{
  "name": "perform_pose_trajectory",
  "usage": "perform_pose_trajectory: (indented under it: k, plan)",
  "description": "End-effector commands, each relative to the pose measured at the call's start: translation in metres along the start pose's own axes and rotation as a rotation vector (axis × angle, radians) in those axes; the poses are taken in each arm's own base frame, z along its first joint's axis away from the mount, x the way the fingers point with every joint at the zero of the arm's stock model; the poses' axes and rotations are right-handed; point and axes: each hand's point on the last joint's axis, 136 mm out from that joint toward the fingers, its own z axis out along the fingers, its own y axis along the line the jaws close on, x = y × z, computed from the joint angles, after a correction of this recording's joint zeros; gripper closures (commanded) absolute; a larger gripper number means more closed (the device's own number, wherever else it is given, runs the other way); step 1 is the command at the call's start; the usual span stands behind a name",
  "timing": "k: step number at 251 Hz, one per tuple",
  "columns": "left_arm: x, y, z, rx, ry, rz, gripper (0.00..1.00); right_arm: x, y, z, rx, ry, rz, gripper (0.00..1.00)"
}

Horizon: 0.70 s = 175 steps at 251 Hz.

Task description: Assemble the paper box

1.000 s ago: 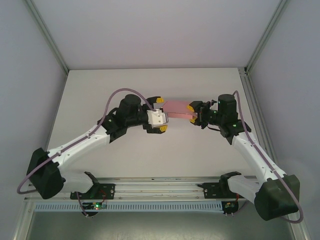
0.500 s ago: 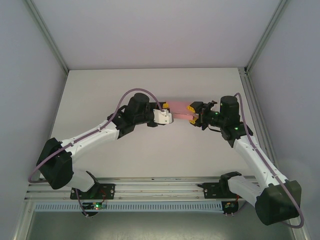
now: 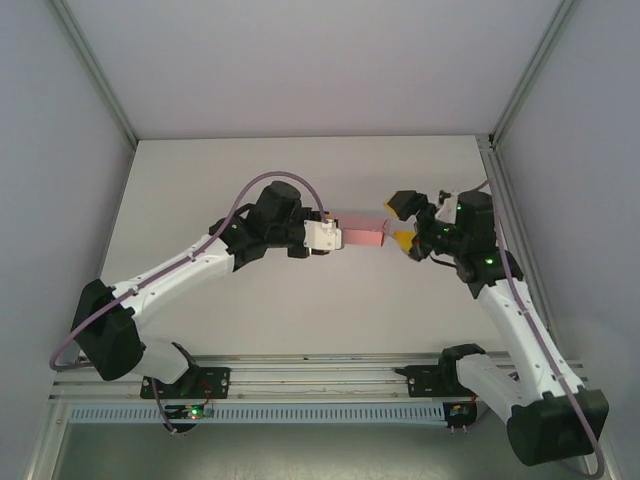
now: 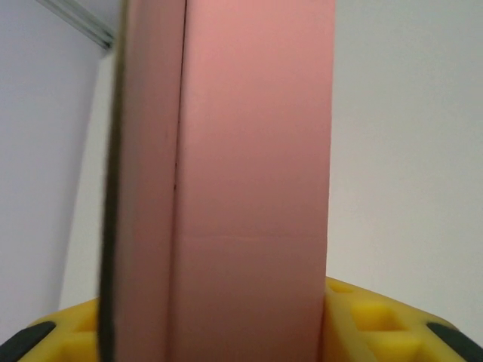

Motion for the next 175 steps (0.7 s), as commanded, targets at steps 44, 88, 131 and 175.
perform_pose_trajectory:
  k: [44,88,131,175]
  plan:
    - [0.048,-0.055,-0.015,0.306,0.263,-0.129,0.71,-0.026,0.030,-0.048,-0.019,-0.331,-0.800,0.02]
    - [0.068,-0.068,-0.002,0.326,0.296,-0.315,0.70,0.020,0.033,-0.033,-0.192,-0.134,-0.965,0.12]
    - [0.072,-0.086,0.004,0.337,0.274,-0.497,0.70,0.045,-0.016,0.001,0.000,0.078,-0.937,0.29]
    - [0.085,-0.089,0.012,0.300,0.311,-0.573,0.69,0.079,-0.055,0.030,0.190,0.306,-1.069,0.36]
